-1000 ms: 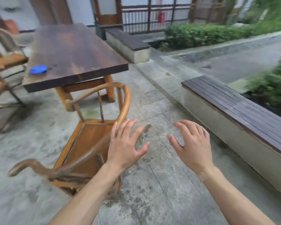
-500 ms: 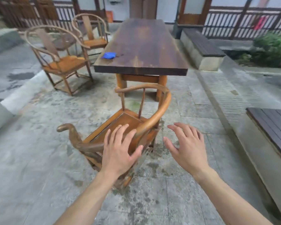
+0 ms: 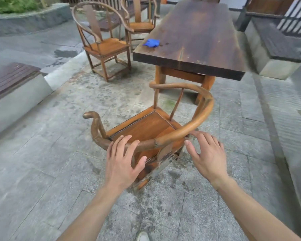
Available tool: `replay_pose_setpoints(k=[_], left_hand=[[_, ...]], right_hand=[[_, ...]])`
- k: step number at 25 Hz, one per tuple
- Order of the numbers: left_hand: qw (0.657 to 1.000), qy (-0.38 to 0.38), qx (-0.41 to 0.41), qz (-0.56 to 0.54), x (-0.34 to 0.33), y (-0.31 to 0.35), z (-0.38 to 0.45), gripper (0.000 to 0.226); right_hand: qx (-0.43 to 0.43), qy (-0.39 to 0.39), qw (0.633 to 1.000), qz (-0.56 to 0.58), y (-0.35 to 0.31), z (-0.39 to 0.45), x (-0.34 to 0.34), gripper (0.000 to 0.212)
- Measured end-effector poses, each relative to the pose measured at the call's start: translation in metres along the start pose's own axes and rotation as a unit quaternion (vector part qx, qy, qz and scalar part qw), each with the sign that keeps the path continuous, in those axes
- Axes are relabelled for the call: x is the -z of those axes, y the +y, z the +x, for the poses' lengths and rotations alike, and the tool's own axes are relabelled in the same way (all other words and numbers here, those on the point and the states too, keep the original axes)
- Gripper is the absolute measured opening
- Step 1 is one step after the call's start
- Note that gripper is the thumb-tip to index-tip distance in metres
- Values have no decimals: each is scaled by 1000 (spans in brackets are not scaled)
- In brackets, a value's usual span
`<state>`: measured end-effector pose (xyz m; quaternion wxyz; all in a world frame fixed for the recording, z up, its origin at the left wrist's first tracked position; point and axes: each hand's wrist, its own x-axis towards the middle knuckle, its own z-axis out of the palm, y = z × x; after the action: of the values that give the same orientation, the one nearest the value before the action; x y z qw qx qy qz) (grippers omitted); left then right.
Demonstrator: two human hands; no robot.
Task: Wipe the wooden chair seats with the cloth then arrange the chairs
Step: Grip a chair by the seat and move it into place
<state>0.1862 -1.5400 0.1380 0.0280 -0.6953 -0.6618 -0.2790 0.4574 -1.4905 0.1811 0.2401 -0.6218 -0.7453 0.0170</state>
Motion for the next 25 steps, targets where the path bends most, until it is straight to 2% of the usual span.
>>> replay_pose_setpoints(k=[5, 9, 15, 18, 22, 25], left_hand=[[999, 13, 49, 15, -38, 23, -22, 51], [994, 23, 102, 33, -99, 53, -42, 51], [988, 21, 134, 80, -203, 51, -69, 47], [988, 5, 118, 102, -256, 19, -73, 47], [985, -17, 112, 132, -349, -45, -84, 51], [978, -27, 58, 199, -435, -100, -102, 60]], right_hand=[[17, -19, 999, 30, 57, -7, -25, 51], [44, -34, 997, 52, 130, 3, -55, 50], [60, -60, 995, 57, 206, 1, -147, 57], [59, -67, 994, 64, 217, 8, -211, 55], [63, -73, 994, 51, 234, 18, -336, 47], [48, -52, 997, 39, 260, 25, -438, 40]])
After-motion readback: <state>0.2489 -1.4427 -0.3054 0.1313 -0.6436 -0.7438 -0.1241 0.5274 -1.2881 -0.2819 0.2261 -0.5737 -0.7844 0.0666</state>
